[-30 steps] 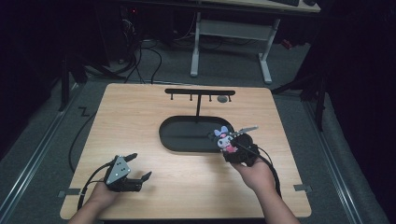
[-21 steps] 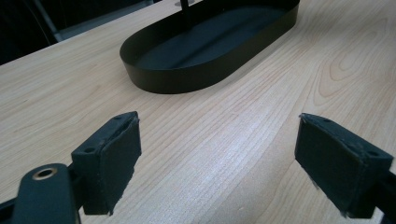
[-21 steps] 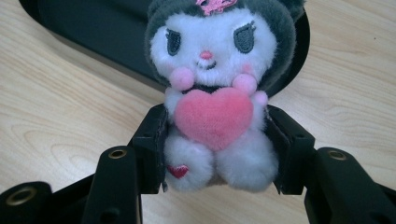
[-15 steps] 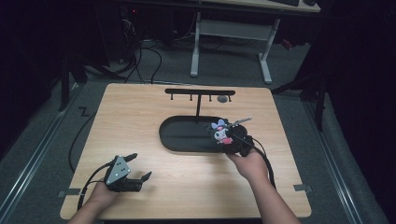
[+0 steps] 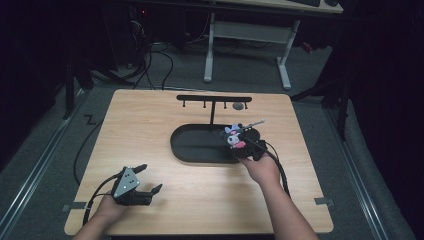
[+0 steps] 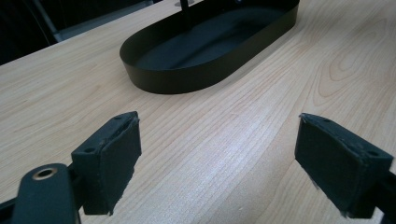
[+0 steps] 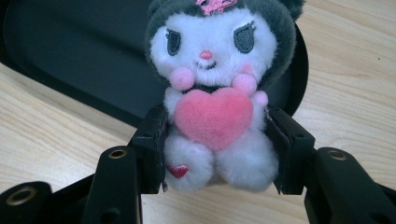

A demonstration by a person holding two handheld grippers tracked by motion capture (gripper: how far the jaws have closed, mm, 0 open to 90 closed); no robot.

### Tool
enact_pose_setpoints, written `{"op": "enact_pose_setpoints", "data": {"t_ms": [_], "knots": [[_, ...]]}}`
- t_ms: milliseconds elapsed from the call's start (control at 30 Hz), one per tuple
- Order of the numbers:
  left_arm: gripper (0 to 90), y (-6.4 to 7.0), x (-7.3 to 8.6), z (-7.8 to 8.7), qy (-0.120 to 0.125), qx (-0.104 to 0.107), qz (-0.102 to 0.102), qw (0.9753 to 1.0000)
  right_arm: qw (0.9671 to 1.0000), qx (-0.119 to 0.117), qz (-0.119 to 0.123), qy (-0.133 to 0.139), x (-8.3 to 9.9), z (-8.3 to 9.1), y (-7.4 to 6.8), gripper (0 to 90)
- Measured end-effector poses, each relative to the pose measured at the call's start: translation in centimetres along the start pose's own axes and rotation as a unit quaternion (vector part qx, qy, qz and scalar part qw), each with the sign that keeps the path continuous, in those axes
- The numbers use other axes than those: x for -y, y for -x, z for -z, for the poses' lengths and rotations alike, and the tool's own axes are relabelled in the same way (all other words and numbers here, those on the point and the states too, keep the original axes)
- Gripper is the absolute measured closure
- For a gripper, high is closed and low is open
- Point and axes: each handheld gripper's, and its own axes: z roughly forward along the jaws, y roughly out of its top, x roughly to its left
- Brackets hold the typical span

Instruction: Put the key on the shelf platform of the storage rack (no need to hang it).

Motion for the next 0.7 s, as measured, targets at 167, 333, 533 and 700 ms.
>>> {"op": "enact_pose_setpoints", "data": {"t_ms": [167,333,533,700], "knots": [[15.4,0.0,0.0,0.0,0.0,0.0,0.0,1.0,1.0,0.002,0.001,0.001,-0.7,-0.4,-0.3,47.8],[15.4,0.0,0.0,0.0,0.0,0.001,0.001,1.0,1.0,0.004,-0.002,0.003,-1.2,-0.7,-0.3,47.8],[15.4,-0.1,0.0,0.0,0.0,0.001,0.002,1.0,0.9999,0.009,-0.006,-0.002,-1.5,-1.7,0.0,47.8],[15.4,0.0,0.0,0.0,0.0,0.001,0.002,1.0,0.9998,0.008,-0.016,-0.006,-1.8,-2.4,0.2,47.8]]}}
